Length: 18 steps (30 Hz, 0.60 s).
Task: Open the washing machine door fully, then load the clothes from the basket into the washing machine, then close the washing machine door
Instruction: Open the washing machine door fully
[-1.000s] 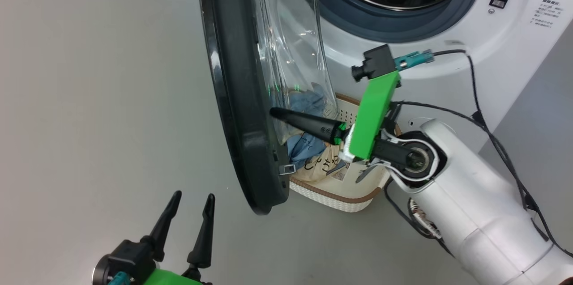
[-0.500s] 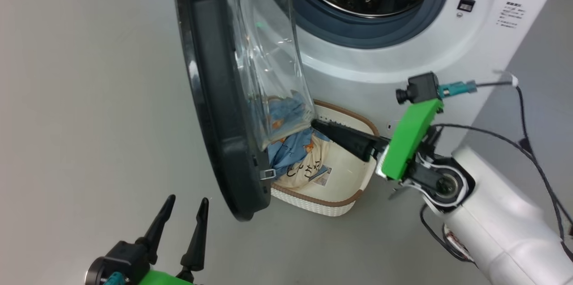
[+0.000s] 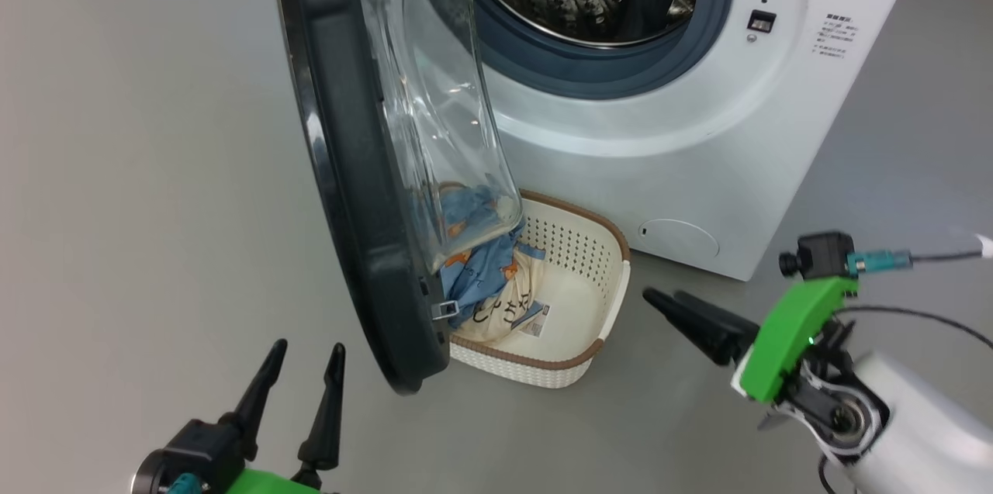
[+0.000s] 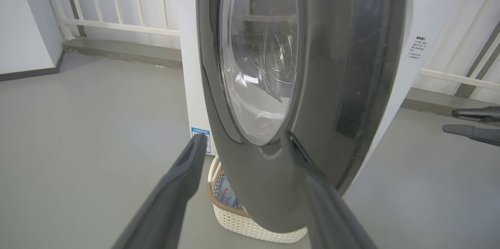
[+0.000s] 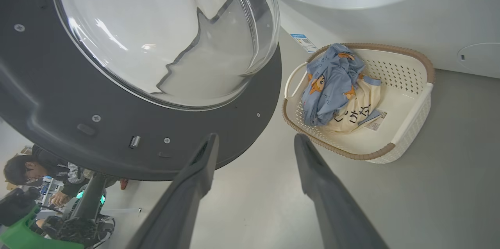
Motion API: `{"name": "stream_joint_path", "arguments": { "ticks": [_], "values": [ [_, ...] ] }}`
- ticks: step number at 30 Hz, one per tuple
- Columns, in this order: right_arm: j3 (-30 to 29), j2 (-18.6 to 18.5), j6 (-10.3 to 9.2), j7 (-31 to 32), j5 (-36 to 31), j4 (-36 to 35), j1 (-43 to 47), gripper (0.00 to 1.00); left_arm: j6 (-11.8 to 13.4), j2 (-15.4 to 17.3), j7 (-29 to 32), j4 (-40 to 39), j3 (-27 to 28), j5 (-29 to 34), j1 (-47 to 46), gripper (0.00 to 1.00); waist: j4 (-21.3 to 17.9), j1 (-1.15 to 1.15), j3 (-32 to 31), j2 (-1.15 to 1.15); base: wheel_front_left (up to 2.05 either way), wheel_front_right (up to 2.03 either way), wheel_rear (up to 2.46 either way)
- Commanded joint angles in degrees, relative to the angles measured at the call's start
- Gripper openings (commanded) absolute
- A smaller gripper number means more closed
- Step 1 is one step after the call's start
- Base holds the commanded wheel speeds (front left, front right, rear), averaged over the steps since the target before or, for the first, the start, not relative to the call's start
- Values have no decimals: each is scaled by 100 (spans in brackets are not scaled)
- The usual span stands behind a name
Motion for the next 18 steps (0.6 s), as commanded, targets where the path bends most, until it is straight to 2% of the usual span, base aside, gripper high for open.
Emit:
{"name": "stream_joint_path", "arguments": {
  "ticks": [1,9,15,18],
  "values": [
    [97,-106,9,-168,-86,-128,179,100,-18,146,-54,-115,213,-3,-96,100,-53,0,-60,0,0,0,0],
    [491,-424,9,-1255,-443,167,690,100,-18,224,-54,-145,335,16,81,100,-177,0,-183,0,0,0,0],
    [1000,-544,9,-2426,-1217,548,790,100,-18,243,-54,-156,391,36,165,100,-233,0,-262,0,0,0,0],
    [989,-496,9,-2647,-1592,750,818,100,-18,243,-54,-163,411,50,195,100,-253,0,-296,0,0,0,0]
  ]
}}
